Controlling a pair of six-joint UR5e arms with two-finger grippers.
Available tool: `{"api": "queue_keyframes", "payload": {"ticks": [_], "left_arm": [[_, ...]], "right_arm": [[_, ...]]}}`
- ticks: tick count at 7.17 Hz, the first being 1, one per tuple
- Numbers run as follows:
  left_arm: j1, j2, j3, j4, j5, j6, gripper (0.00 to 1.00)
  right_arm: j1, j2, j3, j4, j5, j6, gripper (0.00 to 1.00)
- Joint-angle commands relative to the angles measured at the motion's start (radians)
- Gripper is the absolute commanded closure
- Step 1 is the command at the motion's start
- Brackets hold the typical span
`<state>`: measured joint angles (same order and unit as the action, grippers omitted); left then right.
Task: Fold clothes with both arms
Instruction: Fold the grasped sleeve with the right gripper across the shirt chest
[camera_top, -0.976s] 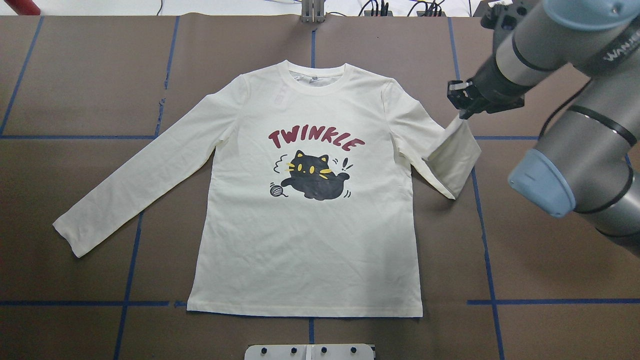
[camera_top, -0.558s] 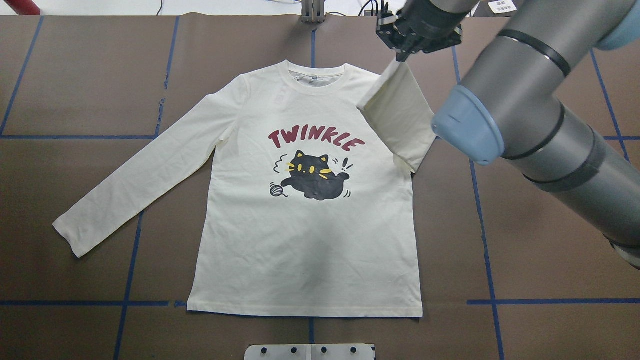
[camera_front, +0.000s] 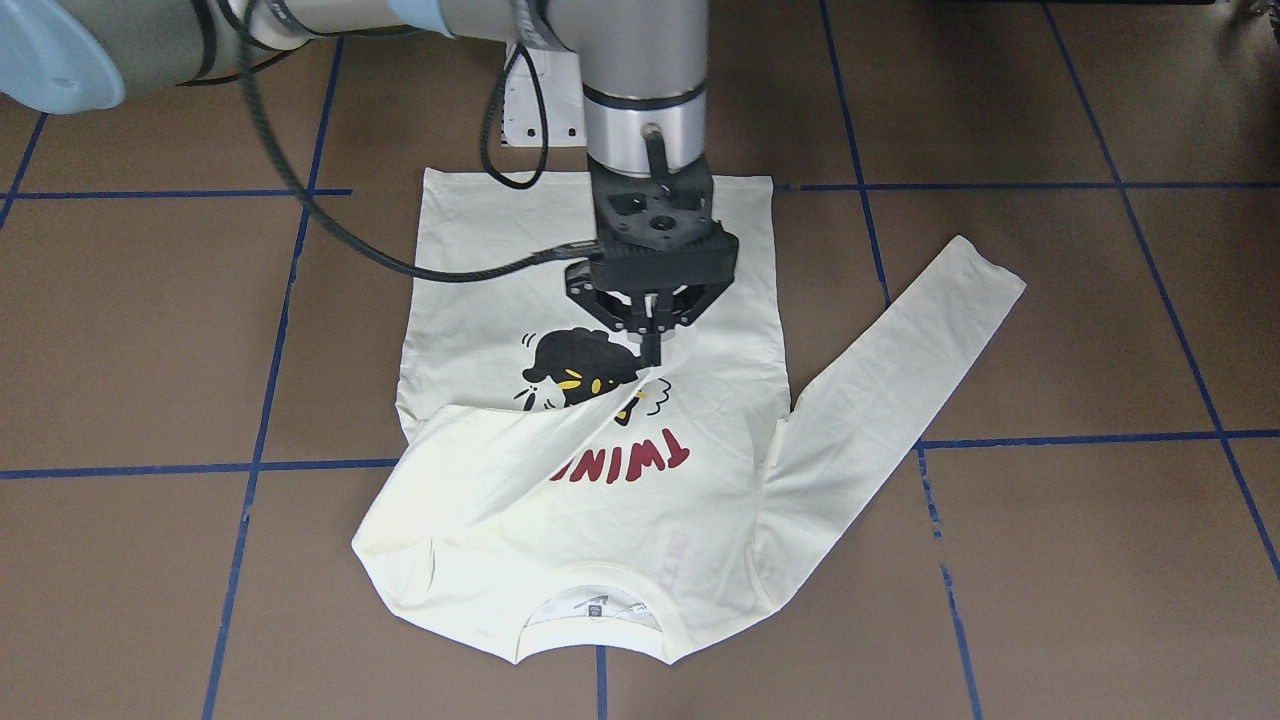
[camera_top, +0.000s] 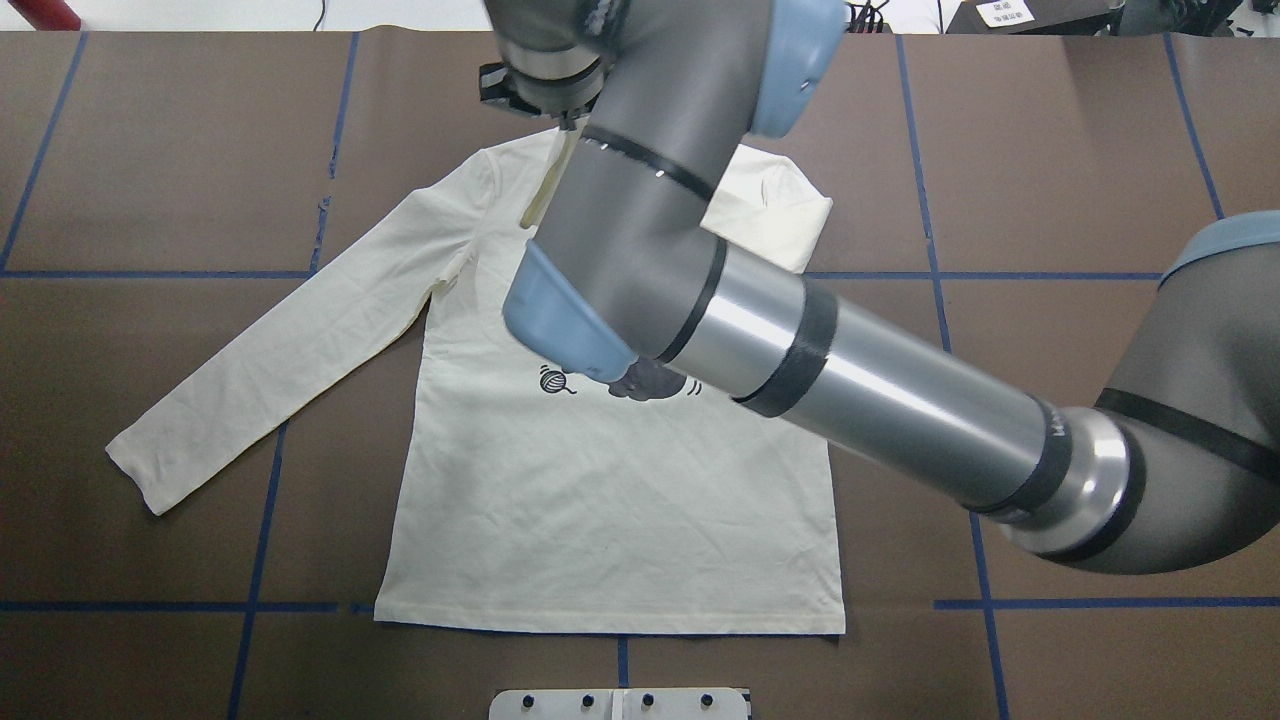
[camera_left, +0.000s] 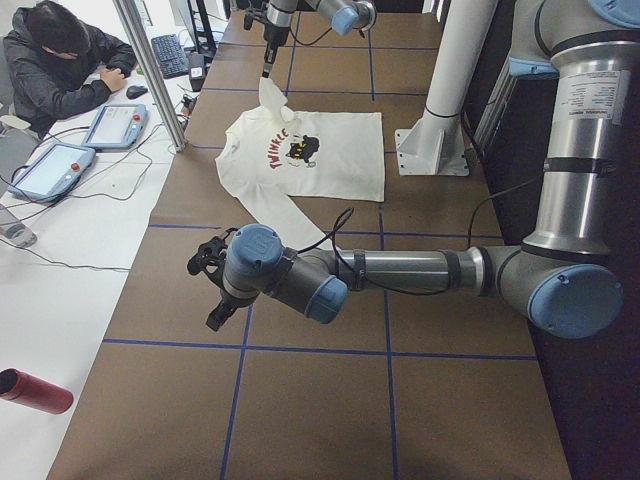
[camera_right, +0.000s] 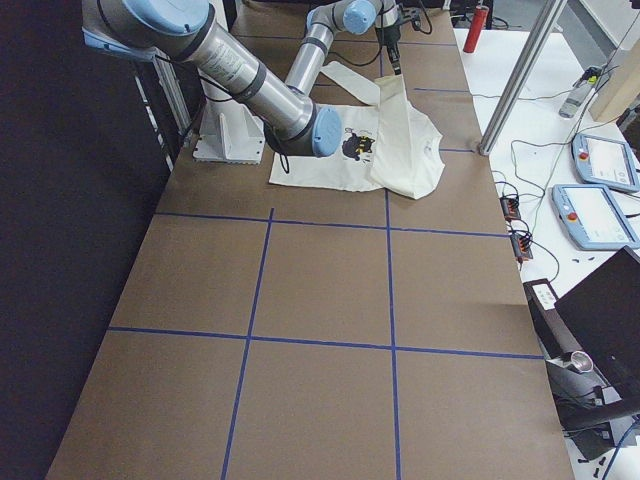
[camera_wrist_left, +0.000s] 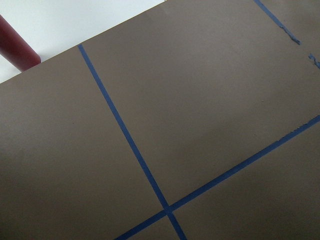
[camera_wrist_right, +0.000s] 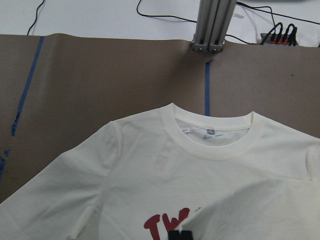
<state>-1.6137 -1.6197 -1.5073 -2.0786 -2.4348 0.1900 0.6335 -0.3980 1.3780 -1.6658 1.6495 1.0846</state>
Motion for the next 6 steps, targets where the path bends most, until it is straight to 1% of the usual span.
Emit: {"api": "queue_keyframes", "payload": {"ticks": [1,2,4,5,6], "left_arm": [[0.000,0.001,0.001,0.000,0.000,0.000,0.00],[0.000,0.001,0.001,0.002,0.000,0.000,0.00],[0.000,0.001,0.001,0.000,-0.001,0.000,0.00],[0.000,0.000,0.001,0.002,0.000,-0.001,0.00],[0.001,-0.002,-0.001,0.000,0.002,-0.001,0.00]], "right_arm": [[-0.125,0.060,-0.276,0.260,-0.175,0.162,1.00],[-0.156,0.083,-0.343,0.308,-0.216,0.190,1.00],[-0.161,0.112,-0.391,0.316,-0.218,0.254,1.00],[-0.161,0.138,-0.425,0.314,-0.217,0.286,0.01],[-0.155,0.158,-0.428,0.316,-0.206,0.291,0.00]]}}
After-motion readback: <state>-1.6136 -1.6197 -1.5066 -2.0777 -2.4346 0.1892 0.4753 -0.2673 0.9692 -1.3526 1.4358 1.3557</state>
